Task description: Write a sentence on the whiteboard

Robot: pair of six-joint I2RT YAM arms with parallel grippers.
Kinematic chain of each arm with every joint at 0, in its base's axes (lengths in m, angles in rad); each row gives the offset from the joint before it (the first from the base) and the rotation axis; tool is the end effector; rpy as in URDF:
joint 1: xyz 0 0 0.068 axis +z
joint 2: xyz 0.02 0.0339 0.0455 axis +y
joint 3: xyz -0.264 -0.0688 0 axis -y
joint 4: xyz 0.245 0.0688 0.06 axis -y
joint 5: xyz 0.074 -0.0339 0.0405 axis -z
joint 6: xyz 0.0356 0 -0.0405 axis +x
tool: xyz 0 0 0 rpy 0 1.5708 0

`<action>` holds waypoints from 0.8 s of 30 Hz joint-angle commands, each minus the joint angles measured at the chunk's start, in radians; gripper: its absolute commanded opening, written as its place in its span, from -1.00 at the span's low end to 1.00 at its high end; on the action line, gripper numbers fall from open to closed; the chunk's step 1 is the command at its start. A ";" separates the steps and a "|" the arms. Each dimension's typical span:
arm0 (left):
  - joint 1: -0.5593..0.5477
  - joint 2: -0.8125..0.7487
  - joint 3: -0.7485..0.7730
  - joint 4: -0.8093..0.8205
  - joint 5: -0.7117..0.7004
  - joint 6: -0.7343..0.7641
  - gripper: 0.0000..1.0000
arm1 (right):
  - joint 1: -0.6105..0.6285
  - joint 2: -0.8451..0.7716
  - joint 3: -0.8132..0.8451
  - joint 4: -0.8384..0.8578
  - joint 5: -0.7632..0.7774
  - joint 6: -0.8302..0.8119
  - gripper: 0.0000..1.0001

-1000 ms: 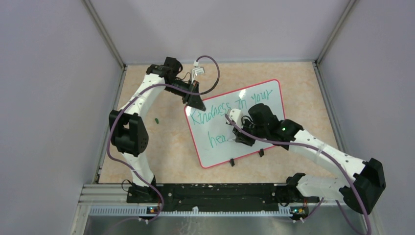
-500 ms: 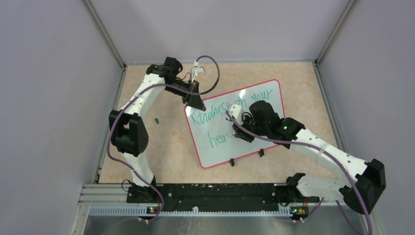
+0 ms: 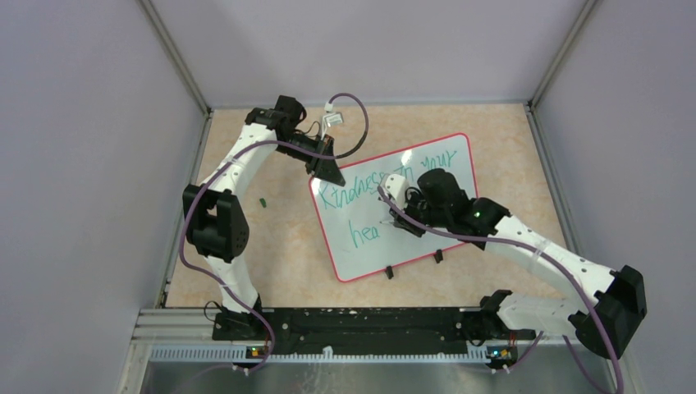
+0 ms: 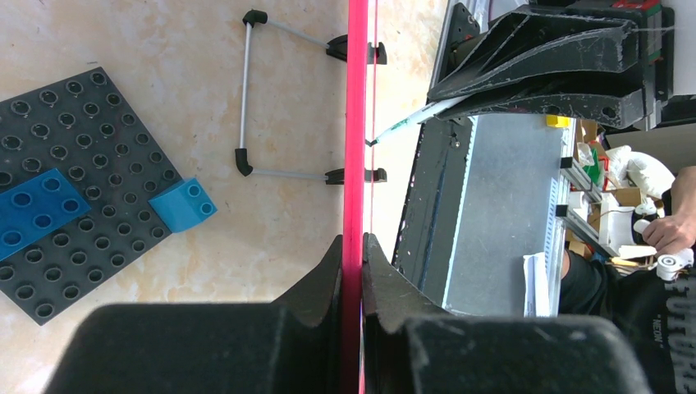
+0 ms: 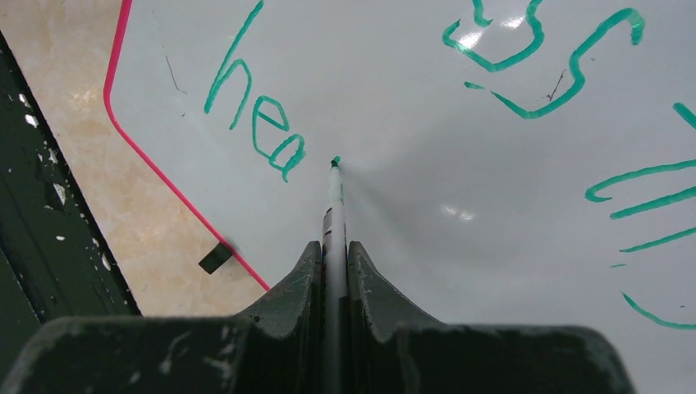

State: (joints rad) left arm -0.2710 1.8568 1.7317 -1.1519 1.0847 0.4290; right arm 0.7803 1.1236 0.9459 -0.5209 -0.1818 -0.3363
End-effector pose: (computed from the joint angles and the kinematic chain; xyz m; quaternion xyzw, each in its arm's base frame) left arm 0.3493 -0.1297 0.3090 0.3615 0.7700 -0.4991 0.1653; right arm 0.1668 0.1742 0.2972 -0.5107 0.7453 0.1729 0.3922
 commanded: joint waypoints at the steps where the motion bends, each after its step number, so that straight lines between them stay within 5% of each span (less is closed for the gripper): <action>1: 0.005 -0.002 0.017 0.023 -0.132 0.039 -1.00 | -0.013 -0.018 -0.025 -0.006 0.020 -0.012 -1.00; 24: 0.004 -0.002 0.015 0.024 -0.134 0.034 -1.00 | -0.022 -0.001 -0.019 0.020 -0.031 0.016 -1.00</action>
State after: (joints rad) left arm -0.2710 1.8568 1.7317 -1.1519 1.0843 0.4290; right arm 0.7799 1.1099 0.8715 -0.5671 -0.2371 -0.3367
